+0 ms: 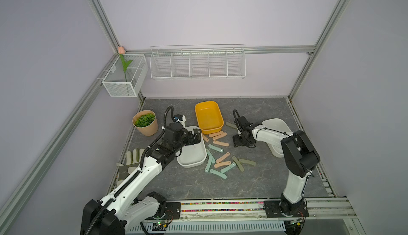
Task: Place the fruit knives into the storage box by color
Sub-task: Pick up the fruit knife from the center of the board.
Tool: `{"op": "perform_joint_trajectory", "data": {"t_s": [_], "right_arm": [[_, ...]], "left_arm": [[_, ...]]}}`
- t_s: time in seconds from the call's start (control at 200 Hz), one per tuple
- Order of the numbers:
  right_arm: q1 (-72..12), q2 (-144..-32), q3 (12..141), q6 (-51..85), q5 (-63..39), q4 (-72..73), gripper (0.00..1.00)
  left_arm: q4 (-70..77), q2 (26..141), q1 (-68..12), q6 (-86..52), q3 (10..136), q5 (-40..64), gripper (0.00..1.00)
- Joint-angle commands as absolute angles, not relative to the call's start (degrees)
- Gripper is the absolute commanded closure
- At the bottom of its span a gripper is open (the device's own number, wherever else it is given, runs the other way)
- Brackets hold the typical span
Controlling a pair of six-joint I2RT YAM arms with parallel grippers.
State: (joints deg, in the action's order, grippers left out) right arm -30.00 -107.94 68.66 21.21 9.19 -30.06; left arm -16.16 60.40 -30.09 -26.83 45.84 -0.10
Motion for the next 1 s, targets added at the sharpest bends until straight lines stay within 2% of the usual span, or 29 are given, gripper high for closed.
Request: {"op": "perform_joint_trajectory", "data": {"t_s": [0.0, 0.475, 0.995], "right_arm": [[-29.6, -110.7, 69.4, 22.4, 13.4, -32.9, 0.27], [-28.0, -113.8, 74.9, 18.7, 8.0, -33.1, 0.29], [-31.6, -108.6, 64.4, 22.1, 11.6, -31.8, 0.36]], "left_arm": [[-15.2, 60.8, -30.4, -27.4, 45.9, -0.2, 0.01], [-15.0, 61.1, -30.4, -27.4, 46.0, -0.2, 0.01], [-14.8, 60.3, -30.5, -28.4, 45.0, 0.2, 0.01]]}}
